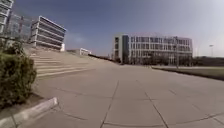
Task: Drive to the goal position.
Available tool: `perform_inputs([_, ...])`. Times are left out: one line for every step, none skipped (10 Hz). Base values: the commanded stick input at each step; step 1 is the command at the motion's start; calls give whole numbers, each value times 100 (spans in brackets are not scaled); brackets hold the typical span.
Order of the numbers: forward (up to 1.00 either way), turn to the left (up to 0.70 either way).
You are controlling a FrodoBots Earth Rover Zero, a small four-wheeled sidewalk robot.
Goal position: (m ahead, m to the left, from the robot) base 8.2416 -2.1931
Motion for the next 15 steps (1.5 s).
perform_inputs([70, 0])
perform_inputs([70, 0])
perform_inputs([70, 0])
perform_inputs([70, 0])
perform_inputs([70, 0])
perform_inputs([70, 0])
perform_inputs([70, 0])
perform_inputs([70, 0])
perform_inputs([70, 0])
perform_inputs([70, 0])
perform_inputs([70, 0])
perform_inputs([70, 0])
perform_inputs([70, 0])
perform_inputs([70, 0])
perform_inputs([70, 0])
